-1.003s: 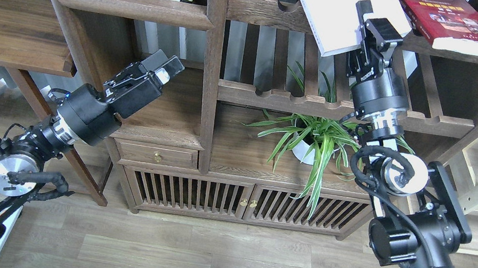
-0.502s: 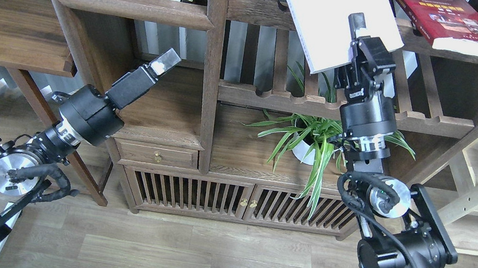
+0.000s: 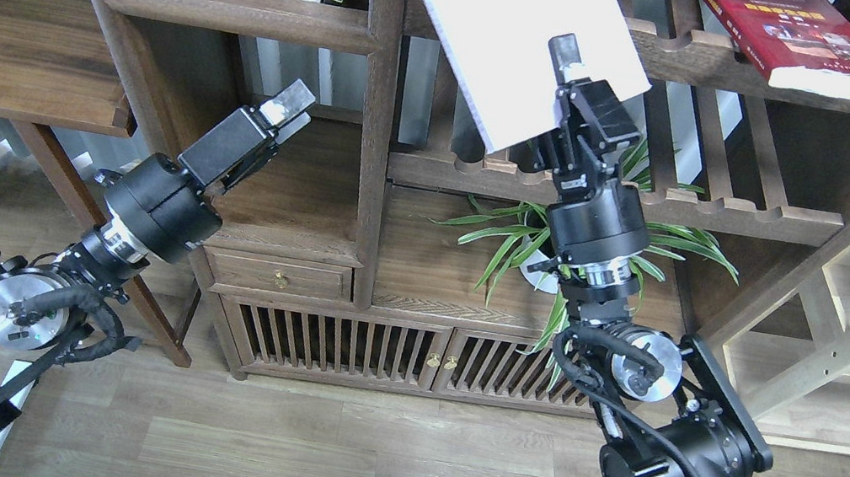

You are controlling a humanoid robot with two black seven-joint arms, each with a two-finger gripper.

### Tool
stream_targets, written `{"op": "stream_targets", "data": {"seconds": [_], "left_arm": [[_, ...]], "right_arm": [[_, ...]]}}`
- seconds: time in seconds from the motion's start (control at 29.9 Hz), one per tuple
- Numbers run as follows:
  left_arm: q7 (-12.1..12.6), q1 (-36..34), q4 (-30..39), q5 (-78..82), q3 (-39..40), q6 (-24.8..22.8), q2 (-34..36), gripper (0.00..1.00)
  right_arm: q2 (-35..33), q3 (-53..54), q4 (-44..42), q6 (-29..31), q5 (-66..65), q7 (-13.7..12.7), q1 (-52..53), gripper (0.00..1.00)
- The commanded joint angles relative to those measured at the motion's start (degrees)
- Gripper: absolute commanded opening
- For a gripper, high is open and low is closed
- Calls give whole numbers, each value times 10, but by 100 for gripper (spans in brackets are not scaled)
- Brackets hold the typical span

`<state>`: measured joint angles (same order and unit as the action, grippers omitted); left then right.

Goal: Organize books on shelf
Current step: 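Bring the left gripper under the white book beside the right gripper, then hold the white book tilted toward the robot with both grippers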

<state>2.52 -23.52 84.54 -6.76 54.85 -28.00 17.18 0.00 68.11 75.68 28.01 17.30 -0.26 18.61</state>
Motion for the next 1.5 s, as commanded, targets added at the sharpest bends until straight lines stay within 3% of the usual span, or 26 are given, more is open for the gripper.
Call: {"op": "stream_targets", "data": {"seconds": [0.0,1.47], "left_arm": [[0,-1,1,-1,1,0,-8,98],[0,-7,8,-1,0,0,-25,98]], "right_arm": [[0,-10,1,0,0,-2,0,2],[0,-140,1,0,-26,-6,-4,2]]}}
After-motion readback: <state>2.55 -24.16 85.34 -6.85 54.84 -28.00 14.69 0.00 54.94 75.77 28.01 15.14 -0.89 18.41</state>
